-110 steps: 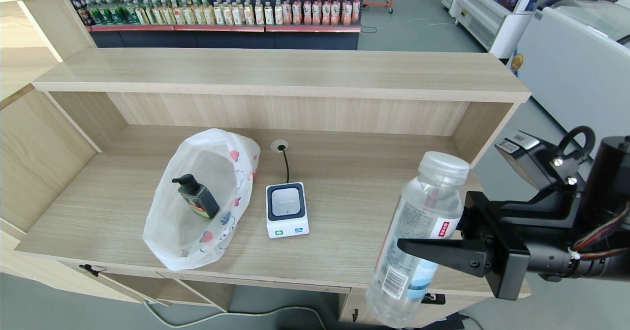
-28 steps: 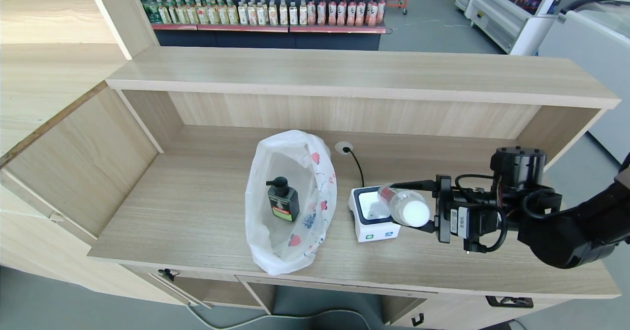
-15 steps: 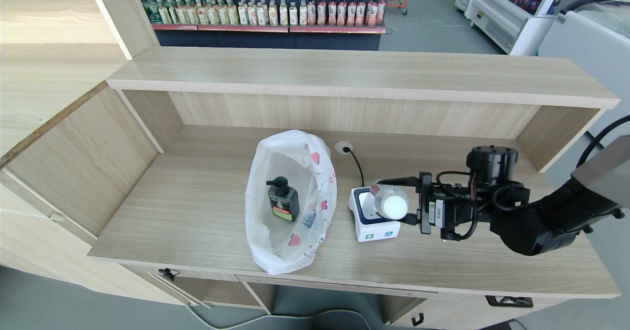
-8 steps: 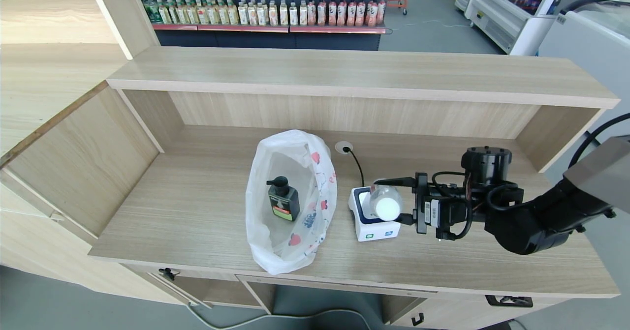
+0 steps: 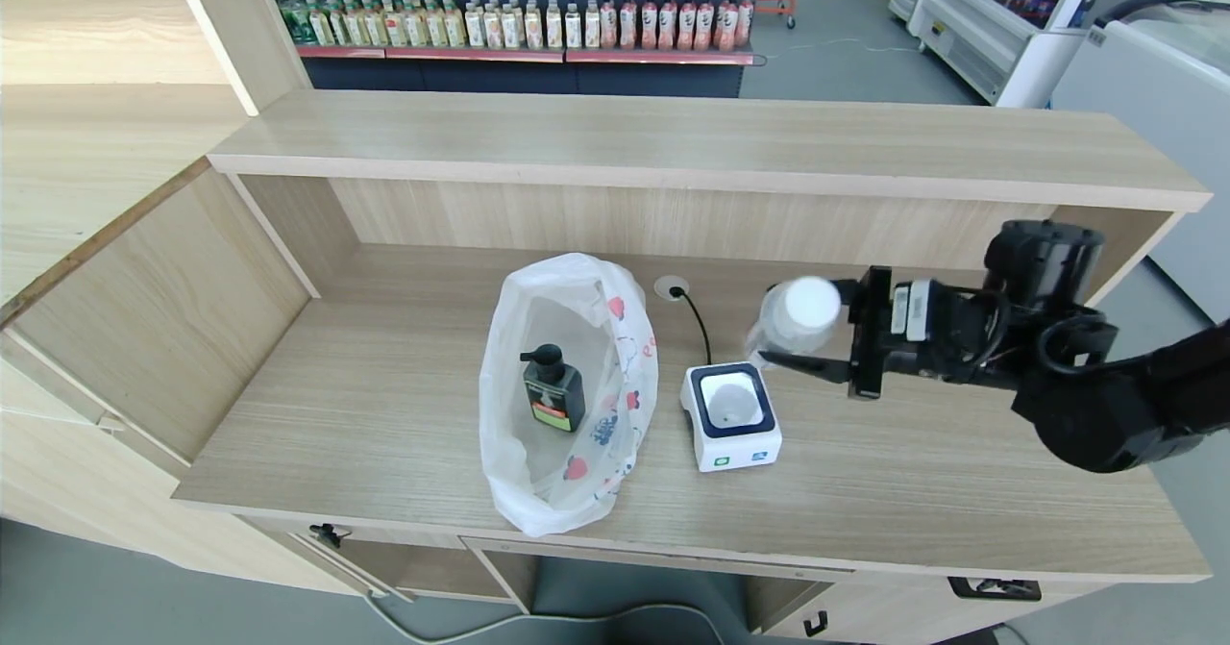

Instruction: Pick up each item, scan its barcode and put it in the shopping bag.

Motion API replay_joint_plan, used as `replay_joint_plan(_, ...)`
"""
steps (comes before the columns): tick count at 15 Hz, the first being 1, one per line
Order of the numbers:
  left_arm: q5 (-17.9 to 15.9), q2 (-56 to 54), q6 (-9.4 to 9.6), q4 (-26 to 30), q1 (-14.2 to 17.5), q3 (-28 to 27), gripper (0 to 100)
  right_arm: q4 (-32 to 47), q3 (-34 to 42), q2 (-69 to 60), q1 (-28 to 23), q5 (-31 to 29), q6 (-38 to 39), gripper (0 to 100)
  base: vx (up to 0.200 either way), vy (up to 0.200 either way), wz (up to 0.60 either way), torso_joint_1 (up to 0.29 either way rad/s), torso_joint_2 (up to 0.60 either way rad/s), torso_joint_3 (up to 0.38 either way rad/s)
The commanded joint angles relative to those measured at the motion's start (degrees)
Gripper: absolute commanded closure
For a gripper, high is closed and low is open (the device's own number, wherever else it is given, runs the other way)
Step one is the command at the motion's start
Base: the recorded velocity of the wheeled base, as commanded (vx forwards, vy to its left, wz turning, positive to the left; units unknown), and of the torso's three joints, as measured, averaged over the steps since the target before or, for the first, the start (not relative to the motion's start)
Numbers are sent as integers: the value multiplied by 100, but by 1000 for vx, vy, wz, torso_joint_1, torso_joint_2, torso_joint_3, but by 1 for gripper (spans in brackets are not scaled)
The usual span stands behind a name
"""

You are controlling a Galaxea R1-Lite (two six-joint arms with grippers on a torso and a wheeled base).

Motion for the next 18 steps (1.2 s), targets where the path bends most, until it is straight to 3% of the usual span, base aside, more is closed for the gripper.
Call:
replay_joint_plan(1, 4, -2, 0, -1, 0, 1, 0, -356, 184, -1112, 15, -567, 1263, 100, 0, 0, 0, 0, 0, 0)
replay_joint_plan(3, 4, -2, 0, -1, 0, 1, 0, -602, 430, -1349, 6, -1244, 2116, 100, 0, 0, 0, 0, 0, 0)
replay_joint_plan(4, 4, -2, 0, -1, 0, 1, 0, -787, 703, -1498, 6, -1982, 2810, 100, 0, 0, 0, 0, 0, 0)
replay_joint_plan(8, 4, -2, 0, -1, 0, 10, 0, -761, 1415, -1815, 24, -3591, 4093, 100, 0, 0, 0, 0, 0, 0)
replay_joint_plan(13, 4, -2, 8, -1, 0, 1, 0, -752, 2170, -2184, 24, -3784, 4498, 100, 0, 0, 0, 0, 0, 0)
replay_joint_plan(18, 4, -2, 8, -1, 0, 1, 0, -734, 2135, -2272, 15, -3793, 4585, 100, 0, 40, 0, 0, 0, 0)
